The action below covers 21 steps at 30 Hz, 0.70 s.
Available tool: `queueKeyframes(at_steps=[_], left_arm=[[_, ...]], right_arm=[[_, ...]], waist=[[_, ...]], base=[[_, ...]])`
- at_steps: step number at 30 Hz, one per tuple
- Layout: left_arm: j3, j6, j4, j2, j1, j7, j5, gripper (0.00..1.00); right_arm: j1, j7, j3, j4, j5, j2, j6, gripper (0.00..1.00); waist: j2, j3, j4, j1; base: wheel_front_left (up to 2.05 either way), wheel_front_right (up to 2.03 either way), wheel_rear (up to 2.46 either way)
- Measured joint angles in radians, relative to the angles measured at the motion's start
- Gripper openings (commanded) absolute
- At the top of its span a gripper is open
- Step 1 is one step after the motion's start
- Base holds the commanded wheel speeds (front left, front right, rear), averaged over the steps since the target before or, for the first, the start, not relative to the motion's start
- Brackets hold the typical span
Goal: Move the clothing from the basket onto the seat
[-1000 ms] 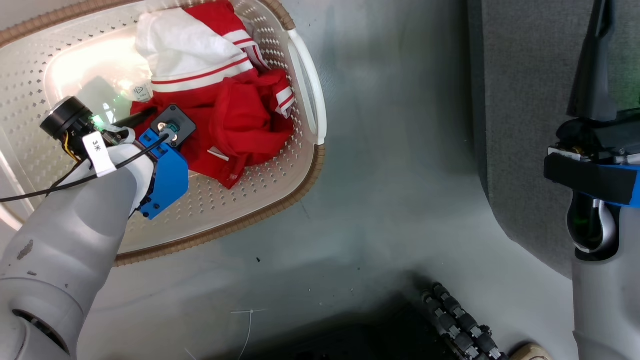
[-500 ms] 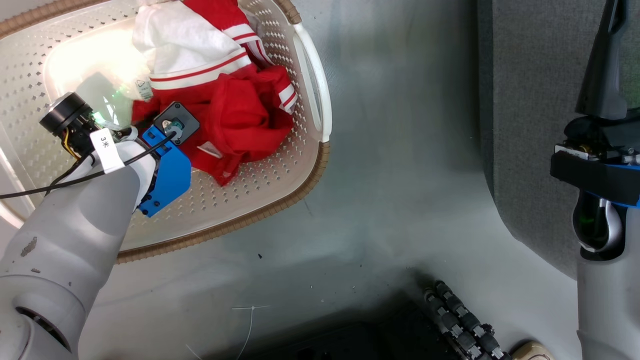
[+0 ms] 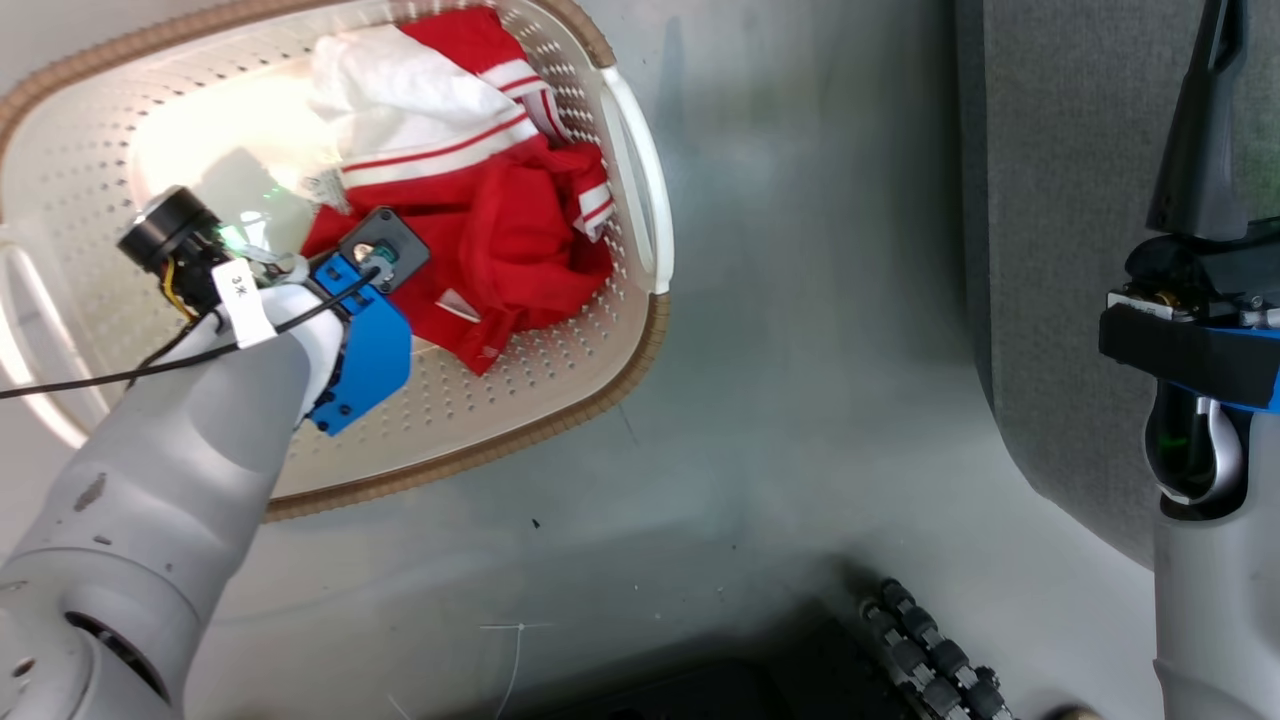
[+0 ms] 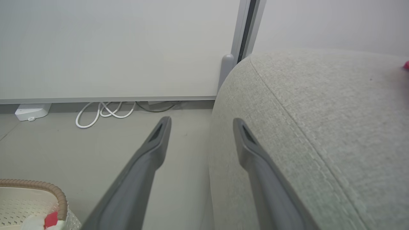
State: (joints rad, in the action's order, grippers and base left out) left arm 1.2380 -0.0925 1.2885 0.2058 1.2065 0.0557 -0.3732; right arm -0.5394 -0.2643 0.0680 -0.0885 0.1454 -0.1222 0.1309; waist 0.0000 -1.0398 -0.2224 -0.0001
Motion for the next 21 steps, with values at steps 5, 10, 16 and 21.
queueKeyframes(at_steps=[5, 10, 16, 21], left_arm=[[-0.005, -0.007, 0.000, -0.033, -0.010, 0.042, -0.020, 0.00], [-0.009, -0.012, 0.000, -0.061, -0.026, 0.081, -0.038, 0.00], [-0.029, -0.018, -0.008, -0.103, -0.057, 0.144, -0.072, 0.00], [-0.040, -0.025, -0.030, -0.124, -0.074, 0.180, -0.101, 0.00]], right_arm=[[0.001, 0.000, 0.000, 0.010, 0.000, -0.004, 0.000, 1.00], [0.007, 0.000, -0.001, 0.023, -0.003, -0.014, 0.000, 1.00], [0.024, 0.000, 0.007, 0.038, -0.005, -0.030, 0.000, 1.00], [0.047, 0.000, 0.013, 0.051, -0.007, -0.036, 0.000, 1.00]], waist=[[0.0000, 0.036, 0.019, 0.0000], [0.0000, 0.087, 0.043, 0.0000], [0.0000, 0.162, 0.076, 0.0000], [0.0001, 0.229, 0.109, 0.0000]], base=[[0.00, 0.00, 0.00], [0.00, 0.00, 0.00], [0.00, 0.00, 0.00], [0.00, 0.00, 0.00]])
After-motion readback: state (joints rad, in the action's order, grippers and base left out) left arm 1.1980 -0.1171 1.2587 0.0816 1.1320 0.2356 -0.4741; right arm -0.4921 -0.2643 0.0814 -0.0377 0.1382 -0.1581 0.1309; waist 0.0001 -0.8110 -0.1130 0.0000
